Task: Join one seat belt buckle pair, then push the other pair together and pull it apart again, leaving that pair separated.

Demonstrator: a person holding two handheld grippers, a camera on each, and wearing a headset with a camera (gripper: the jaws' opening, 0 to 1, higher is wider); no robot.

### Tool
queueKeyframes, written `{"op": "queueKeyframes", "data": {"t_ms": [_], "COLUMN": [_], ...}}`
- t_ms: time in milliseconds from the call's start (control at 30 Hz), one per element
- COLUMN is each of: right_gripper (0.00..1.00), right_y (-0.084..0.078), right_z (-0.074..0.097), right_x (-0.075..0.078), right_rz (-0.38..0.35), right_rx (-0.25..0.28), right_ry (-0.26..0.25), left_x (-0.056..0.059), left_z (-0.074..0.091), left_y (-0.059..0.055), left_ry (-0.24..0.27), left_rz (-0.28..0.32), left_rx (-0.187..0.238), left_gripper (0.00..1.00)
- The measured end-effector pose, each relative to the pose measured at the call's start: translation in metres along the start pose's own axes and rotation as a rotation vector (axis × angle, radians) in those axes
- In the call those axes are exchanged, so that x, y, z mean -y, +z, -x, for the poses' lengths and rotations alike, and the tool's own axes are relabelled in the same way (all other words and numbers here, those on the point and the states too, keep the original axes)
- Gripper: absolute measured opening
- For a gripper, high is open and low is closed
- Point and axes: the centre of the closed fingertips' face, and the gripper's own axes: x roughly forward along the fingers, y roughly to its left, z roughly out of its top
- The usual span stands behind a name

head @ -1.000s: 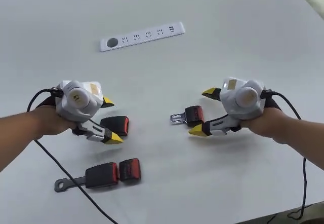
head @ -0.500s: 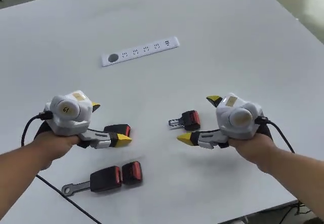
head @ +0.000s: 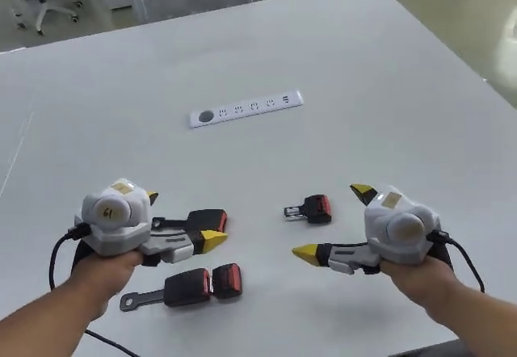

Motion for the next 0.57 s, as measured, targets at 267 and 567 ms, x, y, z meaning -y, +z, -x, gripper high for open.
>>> {"op": "queueKeyframes", "data": {"t_ms": [267, 567], "right_gripper": [1.0, 1.0], "right_y": [0.008, 0.008], "right_z": [0.022, 0.047], "right_x": [-0.008, -0.025], "right_rz": [0.008, 0.028], "right_rx": [0.024, 0.034], "right_ry": [-0.023, -0.023], "left_x": [-0.004, 0.003], "left_z": [0.044, 0.089], "left_y": [-0.015, -0.047], "left_ry": [0.034, 0.049], "left_rz": [0.028, 0.043], "left_rx": [0.063, 0.073], "left_gripper": [1.0, 1.0]}}
